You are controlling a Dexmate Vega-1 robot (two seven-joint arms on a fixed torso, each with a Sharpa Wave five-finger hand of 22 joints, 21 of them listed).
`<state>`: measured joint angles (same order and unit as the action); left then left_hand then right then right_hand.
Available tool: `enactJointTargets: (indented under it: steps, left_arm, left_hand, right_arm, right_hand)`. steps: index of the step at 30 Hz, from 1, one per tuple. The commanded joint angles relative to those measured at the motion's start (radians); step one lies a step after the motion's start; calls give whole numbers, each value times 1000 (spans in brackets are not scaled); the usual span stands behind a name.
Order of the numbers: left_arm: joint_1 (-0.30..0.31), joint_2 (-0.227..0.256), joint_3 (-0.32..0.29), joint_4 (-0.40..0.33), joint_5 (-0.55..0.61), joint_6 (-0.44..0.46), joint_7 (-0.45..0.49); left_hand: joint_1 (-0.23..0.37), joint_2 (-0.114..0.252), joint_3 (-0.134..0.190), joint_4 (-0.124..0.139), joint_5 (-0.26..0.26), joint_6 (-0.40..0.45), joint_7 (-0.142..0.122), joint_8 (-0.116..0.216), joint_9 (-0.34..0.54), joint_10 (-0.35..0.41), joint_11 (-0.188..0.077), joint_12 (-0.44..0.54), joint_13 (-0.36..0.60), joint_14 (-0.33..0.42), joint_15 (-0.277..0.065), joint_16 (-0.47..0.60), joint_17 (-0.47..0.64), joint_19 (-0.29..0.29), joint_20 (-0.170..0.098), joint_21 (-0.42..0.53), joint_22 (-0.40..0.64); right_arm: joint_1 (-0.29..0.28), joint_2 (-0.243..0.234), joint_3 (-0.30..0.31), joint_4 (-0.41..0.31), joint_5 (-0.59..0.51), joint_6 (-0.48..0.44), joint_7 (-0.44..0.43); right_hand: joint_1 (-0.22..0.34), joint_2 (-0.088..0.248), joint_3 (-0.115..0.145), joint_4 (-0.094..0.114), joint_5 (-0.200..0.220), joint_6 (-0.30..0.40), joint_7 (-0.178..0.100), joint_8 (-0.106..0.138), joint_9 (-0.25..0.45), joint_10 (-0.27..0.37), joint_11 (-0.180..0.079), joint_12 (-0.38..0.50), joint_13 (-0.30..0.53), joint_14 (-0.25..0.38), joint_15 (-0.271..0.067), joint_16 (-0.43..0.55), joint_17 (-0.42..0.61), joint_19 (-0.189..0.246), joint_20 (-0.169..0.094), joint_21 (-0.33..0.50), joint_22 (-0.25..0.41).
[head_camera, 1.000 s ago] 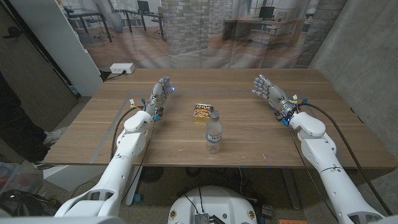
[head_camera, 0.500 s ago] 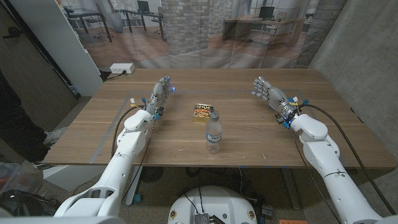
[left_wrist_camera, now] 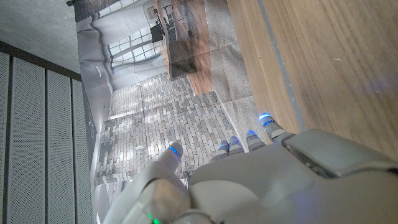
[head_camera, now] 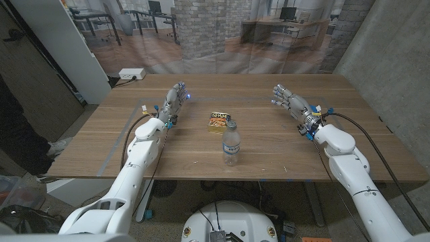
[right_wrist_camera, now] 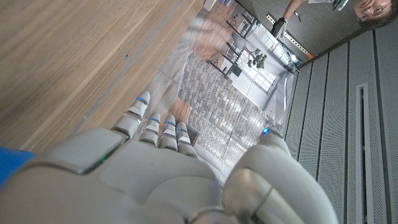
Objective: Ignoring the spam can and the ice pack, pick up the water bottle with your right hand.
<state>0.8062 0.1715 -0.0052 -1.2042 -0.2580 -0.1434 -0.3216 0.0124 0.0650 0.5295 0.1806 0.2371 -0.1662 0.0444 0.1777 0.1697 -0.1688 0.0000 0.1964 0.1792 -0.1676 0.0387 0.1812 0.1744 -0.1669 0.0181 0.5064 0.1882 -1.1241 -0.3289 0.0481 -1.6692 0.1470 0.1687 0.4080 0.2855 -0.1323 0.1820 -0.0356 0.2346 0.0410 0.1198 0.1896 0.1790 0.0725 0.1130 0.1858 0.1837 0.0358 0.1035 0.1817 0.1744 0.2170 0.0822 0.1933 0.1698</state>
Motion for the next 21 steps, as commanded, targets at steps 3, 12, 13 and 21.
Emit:
enactJointTargets:
  steps: [3,12,13,21]
  left_arm:
    - [-25,-9,-1,36,10,-11,-15]
    - [-37,-13,0,51,17,-11,-25]
    - [-37,-13,0,51,18,-11,-25]
    - [-36,-15,-1,48,21,-10,-29]
  left_hand:
    - [1,97,-5,-1,5,-74,1,3,3,-50,3,3,5,-77,4,6,5,-64,4,0,5]
    - [1,97,-5,-1,5,-74,1,3,3,-50,3,4,5,-77,4,6,5,-64,3,-1,5]
    - [1,97,-5,-1,5,-74,1,3,3,-50,2,4,5,-77,3,6,5,-64,3,-1,5]
    - [1,98,-6,-1,6,-74,1,3,3,-50,3,4,5,-78,4,6,5,-64,4,-2,5]
  right_arm:
    - [-53,-12,3,-68,-25,-5,-19]
    - [-85,-21,10,-115,-47,-9,-35]
    - [-88,-22,10,-120,-49,-9,-35]
    - [-115,-32,12,-166,-77,-16,-46]
  right_hand:
    - [2,-13,-9,1,7,3,18,3,5,-1,7,6,5,-1,5,8,6,1,-3,1,4]
    - [2,-15,-14,0,11,5,18,3,5,-3,8,6,5,-1,5,8,6,2,-2,1,4]
    - [2,-15,-14,0,11,4,18,3,5,-3,8,6,5,-1,5,8,6,2,-2,1,4]
    - [2,-16,-17,-1,15,5,19,3,5,-2,8,6,5,0,6,8,6,3,-3,2,4]
